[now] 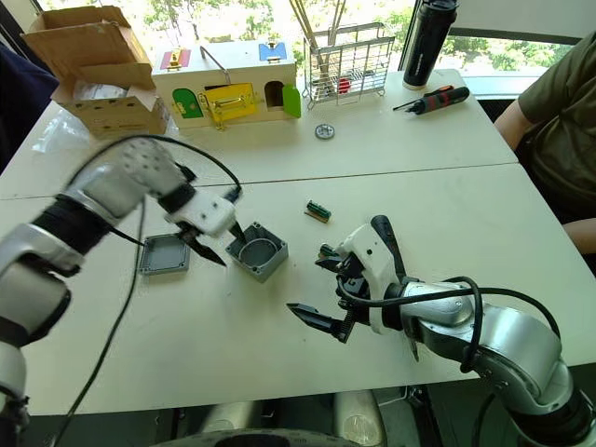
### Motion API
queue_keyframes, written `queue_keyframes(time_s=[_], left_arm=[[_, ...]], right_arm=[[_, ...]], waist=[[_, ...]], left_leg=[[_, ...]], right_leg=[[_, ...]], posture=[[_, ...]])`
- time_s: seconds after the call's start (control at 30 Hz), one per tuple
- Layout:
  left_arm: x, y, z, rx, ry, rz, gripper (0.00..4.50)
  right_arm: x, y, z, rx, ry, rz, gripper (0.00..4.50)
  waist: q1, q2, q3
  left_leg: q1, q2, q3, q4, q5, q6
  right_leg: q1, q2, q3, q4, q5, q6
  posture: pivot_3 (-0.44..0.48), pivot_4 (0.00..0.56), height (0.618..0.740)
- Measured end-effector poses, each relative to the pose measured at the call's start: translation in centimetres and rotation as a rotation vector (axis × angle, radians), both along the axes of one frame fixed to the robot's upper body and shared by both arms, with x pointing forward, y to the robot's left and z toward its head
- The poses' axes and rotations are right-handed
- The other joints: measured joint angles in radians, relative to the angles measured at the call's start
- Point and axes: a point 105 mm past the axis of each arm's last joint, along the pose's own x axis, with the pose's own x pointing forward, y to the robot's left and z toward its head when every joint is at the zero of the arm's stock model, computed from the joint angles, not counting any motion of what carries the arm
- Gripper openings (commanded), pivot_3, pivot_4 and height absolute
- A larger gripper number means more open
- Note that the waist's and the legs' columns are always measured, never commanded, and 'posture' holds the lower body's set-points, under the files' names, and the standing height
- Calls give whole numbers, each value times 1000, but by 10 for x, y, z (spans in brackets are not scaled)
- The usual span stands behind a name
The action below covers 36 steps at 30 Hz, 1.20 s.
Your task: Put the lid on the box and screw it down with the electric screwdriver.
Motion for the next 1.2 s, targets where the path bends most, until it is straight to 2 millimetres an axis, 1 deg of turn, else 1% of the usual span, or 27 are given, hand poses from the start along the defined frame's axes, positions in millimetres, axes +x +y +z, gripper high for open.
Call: queue_keyframes(time_s=[0.07, 0.1, 0.17, 0.23, 0.3, 0.37, 0.43, 0.47, 0.53, 0.63, 0.73, 0.8, 1.0, 1.2], left_arm=[[5, 14, 24, -82, -30, 152, 2816], [11, 23, 33, -135, -63, 272, 2816], [27, 45, 39, -209, -133, 537, 2816], [34, 65, 35, -273, -151, 790, 2816], [32, 87, 22, -316, -122, 1047, 2816], [20, 105, 8, -329, -68, 1268, 2816], [5, 119, 0, -338, -24, 1428, 2816], [-2, 124, -3, -345, -5, 1486, 2816], [-12, 128, -8, -349, 16, 1568, 2816], [-21, 137, -20, -329, 50, 1665, 2816], [-28, 135, -35, -317, 120, 1701, 2816], [-30, 133, -40, -311, 138, 1699, 2816], [-31, 136, -48, -288, 136, 1720, 2816], [-27, 127, -63, -272, 189, 1699, 2816]], right_arm=[[2, 1, 7, 15, -11, 29, 4500], [5, 2, 11, 23, -20, 41, 4500], [14, 3, 21, 45, -43, 57, 4500], [21, 9, 27, 65, -58, 92, 4500], [25, 15, 30, 78, -61, 136, 4500], [29, 20, 30, 90, -58, 171, 4500], [29, 28, 27, 102, -50, 212, 4500], [30, 31, 25, 107, -45, 229, 4500], [31, 36, 21, 104, -37, 256, 4500], [31, 44, 23, 111, -55, 298, 4500], [31, 47, 24, 108, -74, 315, 4500], [31, 49, 21, 103, -72, 320, 4500], [31, 51, 16, 103, -69, 304, 4500], [33, 54, 15, 119, -75, 278, 4500]], waist=[[-5, 0, 0], [-10, 0, 0], [-15, 0, 0], [-18, 0, 0], [-21, 0, 0], [-25, -1, 0], [-25, -1, 0], [-23, -1, 0], [-12, -1, 0], [-4, -1, 0], [8, -1, -1], [15, -2, -1], [16, -2, -1], [15, -2, -1]], left_leg=[[0, 0, 0, 0, 0, 0], [1, -1, 0, 1, 0, 0], [2, 0, 0, 1, 0, 0], [3, 0, 0, 0, 0, 1], [2, 0, -1, -1, 0, 1], [2, -1, -1, 0, -1, 1], [1, -1, -1, 0, -1, 1], [1, -1, -1, 0, -1, 1], [1, -1, -1, 1, 0, 0], [1, -1, -1, 1, 1, -1], [1, -1, 0, 1, 1, -2], [1, -1, 0, 1, 1, -2], [1, -2, 1, 1, 1, -3], [1, -2, 1, 0, 1, -3]], right_leg=[[1, 0, 0, 0, 0, 1], [2, 0, 0, 0, -1, 1], [2, 0, 0, 1, -1, 1], [2, 0, 0, 3, -1, 2], [0, 0, 1, 6, -1, 2], [-4, -1, 1, 15, -1, 2], [-4, -1, 1, 15, -1, 2], [-4, -1, 2, 15, -1, 2], [-4, -1, 2, 15, -1, 2], [-5, -1, 3, 15, -1, 2], [-6, -1, 3, 15, -1, 1], [-6, -2, 3, 15, -1, 1], [-7, -4, 3, 15, -1, 1], [-8, -5, 3, 15, -1, 1]], posture=[[0, 150, 740], [0, 150, 740], [0, 150, 740], [0, 150, 740], [0, 150, 740], [0, 150, 740], [0, 150, 740], [0, 150, 740], [0, 150, 740], [0, 150, 740], [0, 150, 740], [0, 150, 740], [0, 150, 740], [0, 150, 740]])
